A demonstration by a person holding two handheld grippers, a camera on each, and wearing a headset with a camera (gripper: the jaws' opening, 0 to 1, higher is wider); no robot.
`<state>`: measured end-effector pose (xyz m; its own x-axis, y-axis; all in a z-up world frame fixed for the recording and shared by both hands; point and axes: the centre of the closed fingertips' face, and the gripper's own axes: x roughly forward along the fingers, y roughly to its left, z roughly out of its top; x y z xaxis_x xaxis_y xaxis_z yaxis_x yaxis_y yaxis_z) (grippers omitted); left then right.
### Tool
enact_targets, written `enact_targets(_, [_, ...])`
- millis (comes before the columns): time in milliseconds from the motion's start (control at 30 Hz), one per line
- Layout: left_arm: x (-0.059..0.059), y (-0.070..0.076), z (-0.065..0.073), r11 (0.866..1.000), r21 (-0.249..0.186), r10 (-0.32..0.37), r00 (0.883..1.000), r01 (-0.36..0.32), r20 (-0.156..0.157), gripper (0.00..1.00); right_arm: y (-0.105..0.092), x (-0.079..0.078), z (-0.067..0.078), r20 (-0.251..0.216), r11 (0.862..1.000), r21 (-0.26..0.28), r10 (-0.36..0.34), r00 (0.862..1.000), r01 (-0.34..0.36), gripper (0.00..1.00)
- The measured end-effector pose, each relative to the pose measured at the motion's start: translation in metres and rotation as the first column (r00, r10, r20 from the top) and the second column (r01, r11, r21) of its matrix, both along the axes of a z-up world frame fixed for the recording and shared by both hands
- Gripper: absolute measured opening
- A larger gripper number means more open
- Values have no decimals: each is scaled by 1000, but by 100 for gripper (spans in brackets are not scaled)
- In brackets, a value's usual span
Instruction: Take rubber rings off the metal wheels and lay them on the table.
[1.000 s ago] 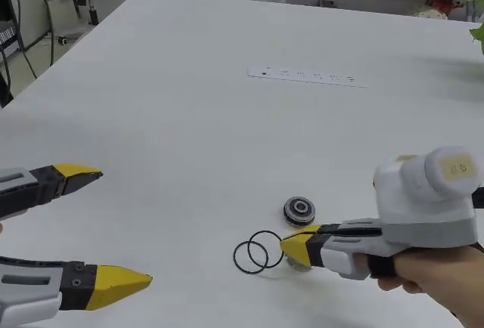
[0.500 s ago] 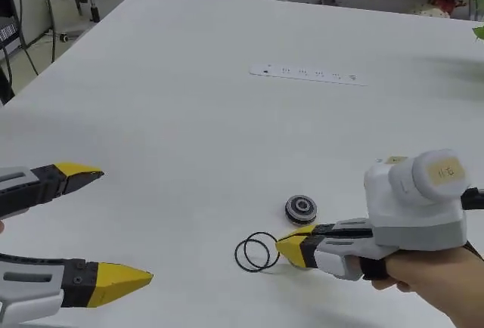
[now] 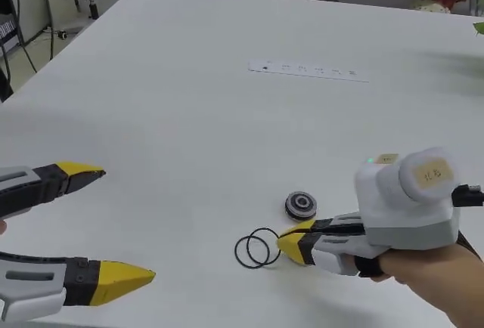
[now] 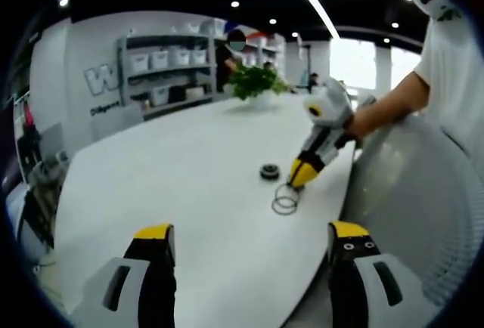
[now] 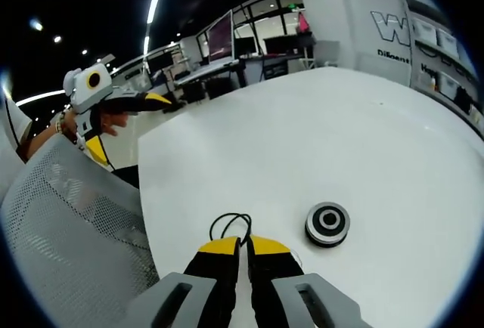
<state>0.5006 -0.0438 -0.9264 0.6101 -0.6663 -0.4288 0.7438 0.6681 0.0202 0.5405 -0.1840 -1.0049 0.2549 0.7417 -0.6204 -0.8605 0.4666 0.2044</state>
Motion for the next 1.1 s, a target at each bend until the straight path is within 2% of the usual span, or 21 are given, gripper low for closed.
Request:
enact_targets(400, [1, -1, 1, 1000, 6, -7, 1000, 7, 4, 83, -1, 4, 0, 46, 1000, -20, 23, 999, -22, 10])
enact_targets(600, [0, 0, 3, 1000, 3, -5, 1000, 5, 8, 84, -5, 13, 12, 40, 999, 29, -18, 999, 17, 11])
enact_targets(700, [0, 0, 4, 1000, 4, -6, 1000, 6, 10, 84, -4, 13, 19, 30, 998, 54, -21, 999, 19, 12])
enact_targets(967, [-1, 0, 11, 1000, 11, -13, 1000, 12, 21, 84, 0, 13, 46, 76, 994, 106, -8, 997, -1, 21])
enact_targets(1100, [-2, -3, 14, 999, 16, -28, 999, 28, 26, 84, -2, 15, 56, 99, 993, 116, -6, 995, -5, 24])
